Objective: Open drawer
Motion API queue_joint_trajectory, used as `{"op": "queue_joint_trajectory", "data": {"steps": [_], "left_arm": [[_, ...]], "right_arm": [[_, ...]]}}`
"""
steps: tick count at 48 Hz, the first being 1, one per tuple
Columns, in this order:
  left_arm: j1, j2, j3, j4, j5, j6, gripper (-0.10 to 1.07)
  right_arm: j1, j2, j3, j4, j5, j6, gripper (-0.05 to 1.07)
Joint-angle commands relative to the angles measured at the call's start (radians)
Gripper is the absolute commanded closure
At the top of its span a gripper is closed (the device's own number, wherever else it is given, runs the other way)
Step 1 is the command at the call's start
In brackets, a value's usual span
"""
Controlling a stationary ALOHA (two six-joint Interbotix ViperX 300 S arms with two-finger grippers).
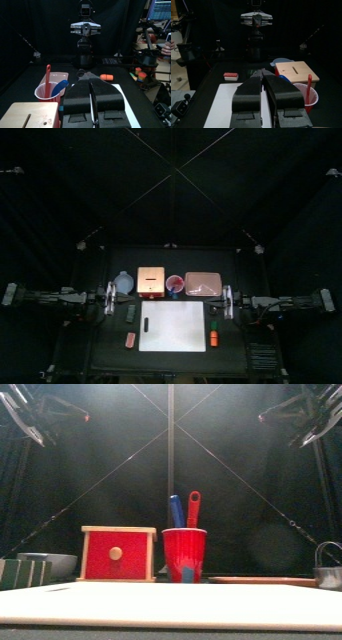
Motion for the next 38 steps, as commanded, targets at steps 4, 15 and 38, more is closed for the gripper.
{"op": "queue_joint_trajectory", "data": {"steps": [4, 15, 38], "left_arm": [[0.000, 0.058, -0.002, -0.150, -0.028, -0.041, 1.03], [-0.025, 0.176, 0.021, -0.279, -0.026, -0.052, 0.88], [-0.133, 0.400, -0.008, -0.647, -0.038, -0.052, 0.24]], "right_arm": [[-0.035, 0.063, -0.035, 0.006, -0.032, 0.011, 1.03], [-0.109, 0.288, -0.190, 0.049, -0.054, 0.026, 0.99], [-0.239, 0.704, -0.574, 0.163, 0.147, 0.035, 0.99]]}}
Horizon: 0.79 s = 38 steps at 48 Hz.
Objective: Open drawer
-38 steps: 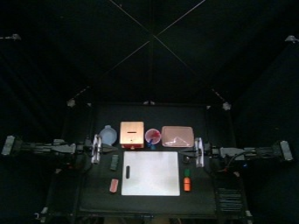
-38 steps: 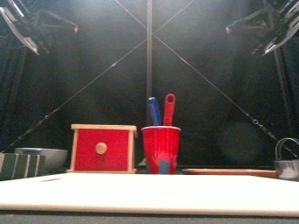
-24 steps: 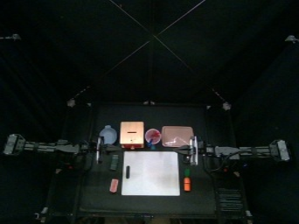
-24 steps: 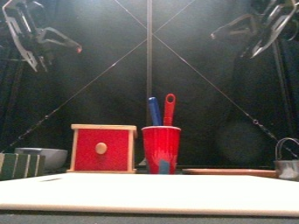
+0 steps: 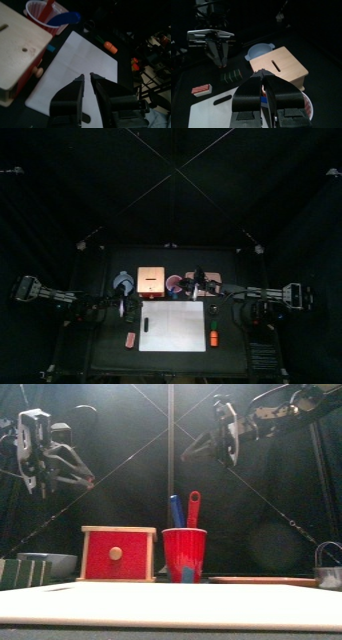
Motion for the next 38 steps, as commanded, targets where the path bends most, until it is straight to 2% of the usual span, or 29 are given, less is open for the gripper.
{"op": "queue_joint_trajectory", "data": {"steps": [1, 7, 11, 21, 30, 38], "left_arm": [[-0.025, 0.040, -0.037, -0.044, -0.015, 0.002, 0.22], [-0.034, 0.101, -0.064, -0.153, -0.038, -0.003, 0.06], [-0.034, 0.143, -0.081, -0.236, -0.048, -0.006, 0.01], [-0.034, 0.265, -0.120, -0.425, -0.094, -0.005, 0.00], [-0.034, 0.350, -0.147, -0.515, -0.172, -0.006, 0.00], [-0.029, 0.393, -0.166, -0.598, -0.230, -0.006, 0.00]], "right_arm": [[-0.012, 0.055, -0.092, 0.005, 0.028, -0.002, 0.99], [-0.032, 0.166, -0.196, -0.002, 0.064, -0.003, 0.99], [-0.041, 0.232, -0.268, -0.003, 0.106, -0.005, 0.99], [-0.075, 0.413, -0.489, -0.038, 0.301, -0.006, 0.99], [-0.098, 0.543, -0.660, -0.098, 0.471, -0.003, 0.99], [-0.114, 0.615, -0.738, -0.123, 0.528, -0.002, 0.99]]}}
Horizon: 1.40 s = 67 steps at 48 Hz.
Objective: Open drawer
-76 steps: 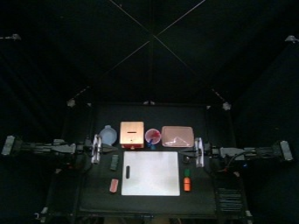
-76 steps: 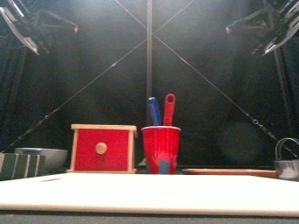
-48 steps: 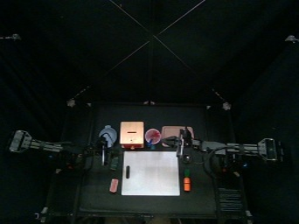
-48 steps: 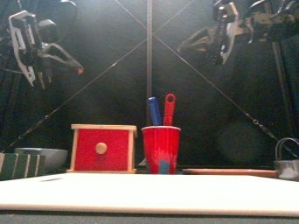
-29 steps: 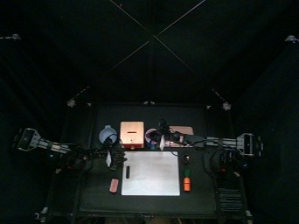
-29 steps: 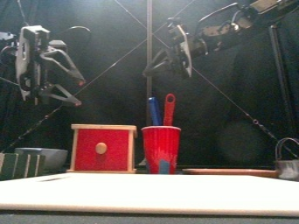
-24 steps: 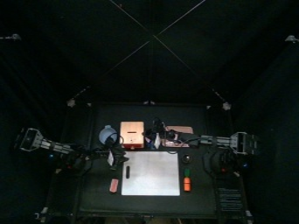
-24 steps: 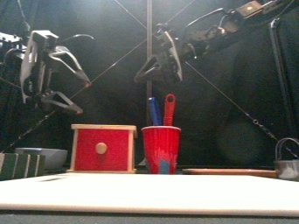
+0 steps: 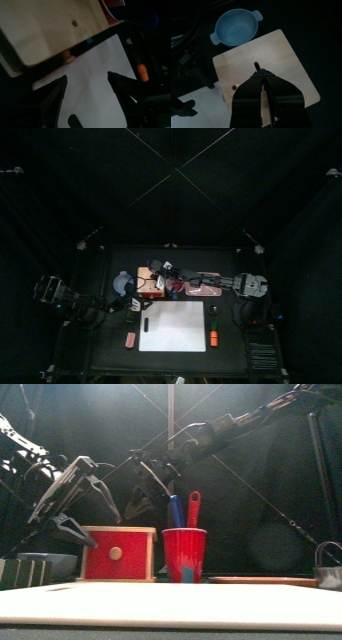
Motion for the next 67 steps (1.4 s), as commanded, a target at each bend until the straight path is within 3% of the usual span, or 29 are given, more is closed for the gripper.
{"op": "queue_joint_trajectory", "data": {"steps": [1, 13, 28, 47, 67], "left_arm": [[0.003, 0.015, -0.032, -0.029, -0.035, 0.003, 0.00], [0.026, 0.066, -0.077, -0.064, -0.058, 0.003, 0.00], [0.049, 0.133, -0.098, -0.118, -0.057, 0.003, 0.00], [0.081, 0.186, -0.141, -0.155, -0.058, 0.003, 0.02], [0.081, 0.187, -0.140, -0.178, -0.029, 0.003, 0.31]], "right_arm": [[-0.017, 0.003, -0.064, -0.008, 0.012, 0.002, 0.99], [-0.038, 0.071, -0.114, -0.008, 0.031, 0.002, 0.99], [-0.049, 0.084, -0.114, -0.009, 0.109, -0.002, 0.99], [-0.043, 0.091, -0.112, -0.031, 0.110, 0.000, 0.99], [-0.043, 0.091, -0.109, -0.035, 0.112, 0.000, 0.99]]}}
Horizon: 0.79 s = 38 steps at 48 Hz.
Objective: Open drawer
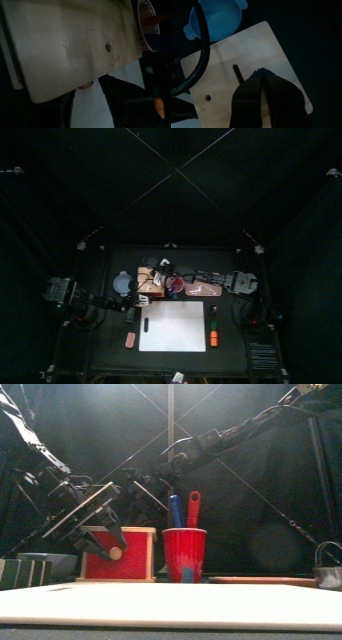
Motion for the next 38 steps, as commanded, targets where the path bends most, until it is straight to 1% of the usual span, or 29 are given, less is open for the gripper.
{"op": "queue_joint_trajectory", "data": {"steps": [1, 11, 21, 32, 38], "left_arm": [[0.000, -0.006, -0.014, -0.005, 0.009, 0.002, 0.32], [-0.028, -0.006, -0.003, -0.028, 0.012, 0.002, 0.33], [-0.077, -0.009, 0.011, -0.060, 0.012, 0.002, 0.33], [-0.126, -0.012, 0.002, -0.080, 0.012, 0.000, 0.33], [-0.152, -0.012, -0.002, -0.110, 0.012, 0.002, 0.33]], "right_arm": [[-0.003, -0.017, -0.008, -0.003, 0.005, -0.002, 0.99], [-0.003, -0.017, -0.008, -0.003, 0.011, -0.002, 0.99], [-0.003, -0.017, -0.012, -0.003, 0.025, -0.002, 0.99], [-0.003, -0.017, -0.014, -0.003, 0.025, -0.002, 0.99], [-0.003, -0.017, -0.014, -0.003, 0.025, 0.000, 0.99]]}}
